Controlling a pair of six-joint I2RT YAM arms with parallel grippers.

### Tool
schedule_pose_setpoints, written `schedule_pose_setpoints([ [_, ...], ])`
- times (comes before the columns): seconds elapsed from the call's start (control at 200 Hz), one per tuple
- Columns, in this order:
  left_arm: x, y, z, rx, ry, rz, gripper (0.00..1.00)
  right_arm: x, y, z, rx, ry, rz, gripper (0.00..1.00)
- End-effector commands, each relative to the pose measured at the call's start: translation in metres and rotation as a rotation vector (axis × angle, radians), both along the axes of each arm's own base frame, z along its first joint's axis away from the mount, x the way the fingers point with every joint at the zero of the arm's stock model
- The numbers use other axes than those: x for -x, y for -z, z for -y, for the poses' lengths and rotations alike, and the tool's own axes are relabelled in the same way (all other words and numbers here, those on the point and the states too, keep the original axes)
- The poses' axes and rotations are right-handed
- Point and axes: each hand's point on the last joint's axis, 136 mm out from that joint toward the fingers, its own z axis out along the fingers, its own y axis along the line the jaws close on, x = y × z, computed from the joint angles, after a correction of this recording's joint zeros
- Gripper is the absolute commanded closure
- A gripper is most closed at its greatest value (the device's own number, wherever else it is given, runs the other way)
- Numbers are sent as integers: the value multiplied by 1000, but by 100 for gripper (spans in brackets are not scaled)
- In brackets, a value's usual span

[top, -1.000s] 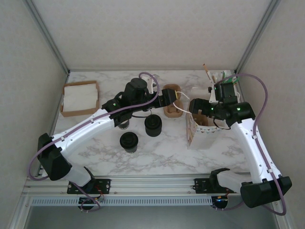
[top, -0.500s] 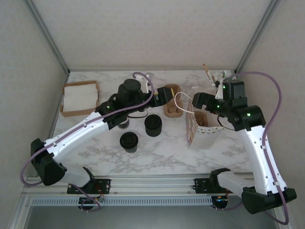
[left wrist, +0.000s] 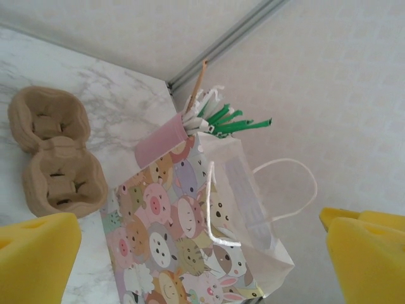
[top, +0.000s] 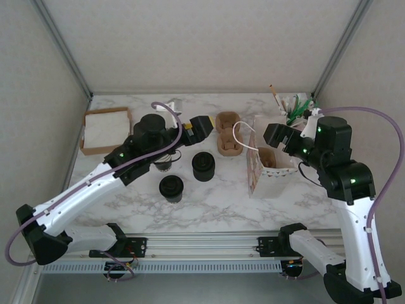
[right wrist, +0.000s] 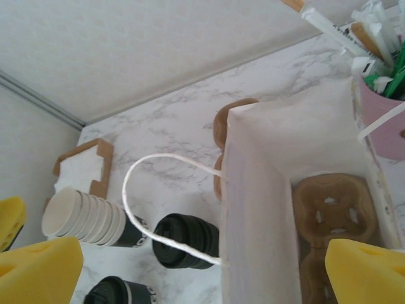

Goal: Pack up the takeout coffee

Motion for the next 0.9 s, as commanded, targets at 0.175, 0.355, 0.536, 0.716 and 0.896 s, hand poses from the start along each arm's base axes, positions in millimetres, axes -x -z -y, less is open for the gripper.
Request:
schedule_pose_setpoints([
  [0.175, 12, 12, -47, -68, -127, 11, 0, 16, -21, -17, -104, -92, 30, 1],
  [0.355, 20, 30, -69, -108, -187, -28, 1, 21, -20, -30, -155, -165, 17, 1],
  [0.536, 30, 54, -84, -142, -214, -75, 0, 21, -17, -46, -206, -233, -19, 1],
  [0.716, 37, 83, -94, -174, -232, -145, 0, 21, -5, -63, -168, -287, -61, 1],
  [0.896, 42, 105, -110, -184, -278, -195, 0, 22, 6, -83, -54, -341, -86, 1],
])
